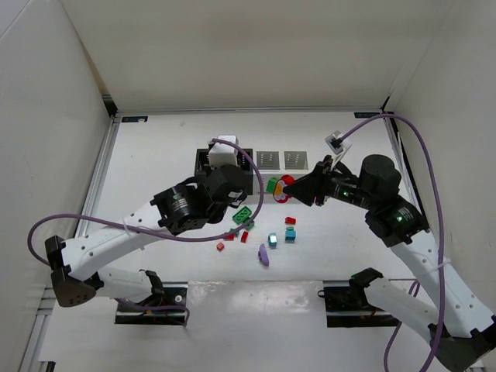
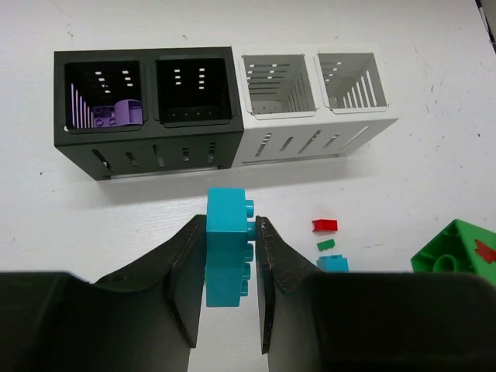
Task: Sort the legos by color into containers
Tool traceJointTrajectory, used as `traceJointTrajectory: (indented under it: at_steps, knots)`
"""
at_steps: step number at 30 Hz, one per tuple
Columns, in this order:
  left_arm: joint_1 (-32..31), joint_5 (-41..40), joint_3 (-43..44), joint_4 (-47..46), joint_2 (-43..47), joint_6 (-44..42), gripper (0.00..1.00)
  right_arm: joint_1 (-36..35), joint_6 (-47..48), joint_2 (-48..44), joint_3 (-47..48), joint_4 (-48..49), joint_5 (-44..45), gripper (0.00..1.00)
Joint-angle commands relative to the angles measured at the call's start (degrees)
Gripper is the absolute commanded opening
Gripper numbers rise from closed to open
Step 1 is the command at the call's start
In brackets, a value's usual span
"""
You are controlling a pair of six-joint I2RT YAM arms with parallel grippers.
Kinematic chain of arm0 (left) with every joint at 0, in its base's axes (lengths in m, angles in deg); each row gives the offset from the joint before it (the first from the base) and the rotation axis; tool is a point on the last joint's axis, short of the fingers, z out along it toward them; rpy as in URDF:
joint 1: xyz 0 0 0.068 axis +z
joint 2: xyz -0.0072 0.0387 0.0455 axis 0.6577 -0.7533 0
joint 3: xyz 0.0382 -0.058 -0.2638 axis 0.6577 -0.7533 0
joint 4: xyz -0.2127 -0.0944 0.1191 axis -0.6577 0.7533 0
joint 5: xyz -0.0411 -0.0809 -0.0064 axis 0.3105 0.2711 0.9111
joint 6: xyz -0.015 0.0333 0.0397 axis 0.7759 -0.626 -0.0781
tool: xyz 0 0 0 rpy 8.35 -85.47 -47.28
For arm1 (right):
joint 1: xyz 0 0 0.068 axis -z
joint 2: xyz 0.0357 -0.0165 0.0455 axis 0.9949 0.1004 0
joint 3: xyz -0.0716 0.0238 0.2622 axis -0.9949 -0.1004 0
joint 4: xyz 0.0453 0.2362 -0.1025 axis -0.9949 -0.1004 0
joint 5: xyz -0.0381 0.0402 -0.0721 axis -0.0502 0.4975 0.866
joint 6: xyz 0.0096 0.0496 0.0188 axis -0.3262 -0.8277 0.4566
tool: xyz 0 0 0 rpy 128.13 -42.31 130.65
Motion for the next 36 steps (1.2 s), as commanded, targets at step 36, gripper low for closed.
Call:
traceJointTrajectory:
  at_steps: [36]
  knots:
    - [14.64,12.58,21.61,-24.55,-36.71,-12.06,0.00,34.54,10.97,-13.05,-1.80,-23.98,-3.56,0.00]
